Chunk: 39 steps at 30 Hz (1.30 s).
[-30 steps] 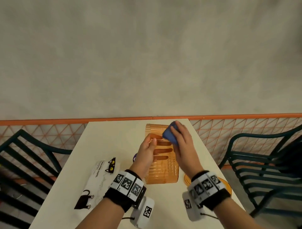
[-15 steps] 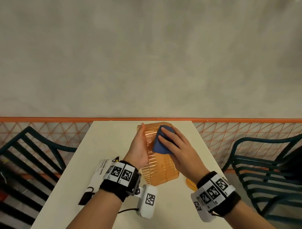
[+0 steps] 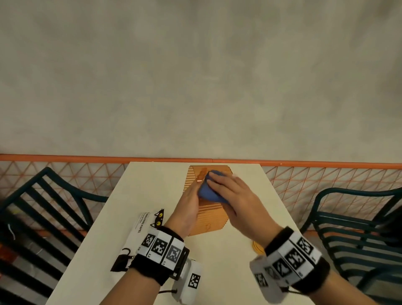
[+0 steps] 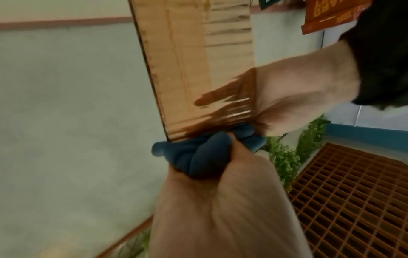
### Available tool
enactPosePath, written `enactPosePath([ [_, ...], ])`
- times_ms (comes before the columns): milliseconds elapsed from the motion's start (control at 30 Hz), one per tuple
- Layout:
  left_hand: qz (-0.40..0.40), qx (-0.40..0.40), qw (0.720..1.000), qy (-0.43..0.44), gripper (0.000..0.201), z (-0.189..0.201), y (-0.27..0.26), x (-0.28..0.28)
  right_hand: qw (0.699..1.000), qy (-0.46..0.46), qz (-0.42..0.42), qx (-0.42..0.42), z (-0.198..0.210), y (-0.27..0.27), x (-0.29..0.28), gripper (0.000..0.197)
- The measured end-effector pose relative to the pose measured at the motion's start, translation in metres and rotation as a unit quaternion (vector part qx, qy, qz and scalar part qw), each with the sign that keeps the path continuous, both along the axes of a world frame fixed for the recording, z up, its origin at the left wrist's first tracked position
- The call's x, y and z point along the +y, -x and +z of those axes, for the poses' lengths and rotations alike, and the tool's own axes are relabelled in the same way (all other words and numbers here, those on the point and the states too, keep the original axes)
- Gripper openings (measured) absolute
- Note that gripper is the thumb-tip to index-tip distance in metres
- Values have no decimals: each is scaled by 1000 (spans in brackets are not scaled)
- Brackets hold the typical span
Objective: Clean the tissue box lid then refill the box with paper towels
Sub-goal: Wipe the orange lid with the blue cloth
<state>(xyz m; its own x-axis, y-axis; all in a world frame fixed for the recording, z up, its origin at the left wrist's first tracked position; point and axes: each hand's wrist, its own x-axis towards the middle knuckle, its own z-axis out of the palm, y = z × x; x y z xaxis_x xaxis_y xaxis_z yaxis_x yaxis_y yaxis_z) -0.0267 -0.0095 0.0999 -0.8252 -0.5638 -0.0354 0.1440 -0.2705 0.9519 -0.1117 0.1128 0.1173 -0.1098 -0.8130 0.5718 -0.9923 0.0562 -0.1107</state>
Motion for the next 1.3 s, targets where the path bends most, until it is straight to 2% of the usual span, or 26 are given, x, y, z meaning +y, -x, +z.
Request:
enactPosePath([
  [67,-10,12,1000,-11,29,-1,-2,1,1000,-17,-9,-21,-3,6,0,46],
  [167,-40,25,999,-11,27,4,-4,7,989,-4,-43,-141,15,34,-9,47],
  [233,-61,37,997,-42,29,8,-2,9,981,13,-57,-186,28,45,-11,45],
  [367,-69,106,971,-201,37,12,-2,3,991,22,-16,-131,20,30,-3,46],
  [433,-79,121,946,-290,51,15,-2,1,996,24,10,-86,7,19,5,44],
  [500,-88,99,935,-330,75,12,-2,-5,999,25,23,-23,-5,9,13,42],
  [567,-91,46,943,-317,83,7,-3,-13,998,16,26,60,-16,1,18,41],
  [667,-78,-20,961,-263,68,2,-5,-17,994,-9,13,105,-16,-6,18,45],
  [733,-60,-28,973,-219,58,-1,-5,-11,998,-34,7,52,-3,-2,10,48],
  [800,-51,-32,983,-171,54,-4,-5,-3,995,-58,-8,-80,15,13,-3,47],
  [867,-62,-37,988,-139,58,-7,-4,1,986,-70,-25,-152,26,27,-10,44],
  [933,-49,-27,990,-132,54,-8,-6,1,991,-61,-28,-118,23,20,-7,45],
  [1000,-38,-1,990,-139,43,-12,-7,-2,999,-38,-1,-32,6,-5,4,47],
  [1067,-47,9,989,-141,34,-14,-11,0,998,-43,33,11,-9,-27,15,46],
  [1167,-37,-10,993,-112,40,-14,-12,4,996,-49,47,-53,-1,-5,5,49],
  [1233,-54,-43,993,-95,50,-12,-9,8,992,-39,-4,-123,15,27,-9,50],
  [1300,-72,-57,992,-90,57,-7,-6,11,988,-33,-45,-145,26,46,-16,47],
])
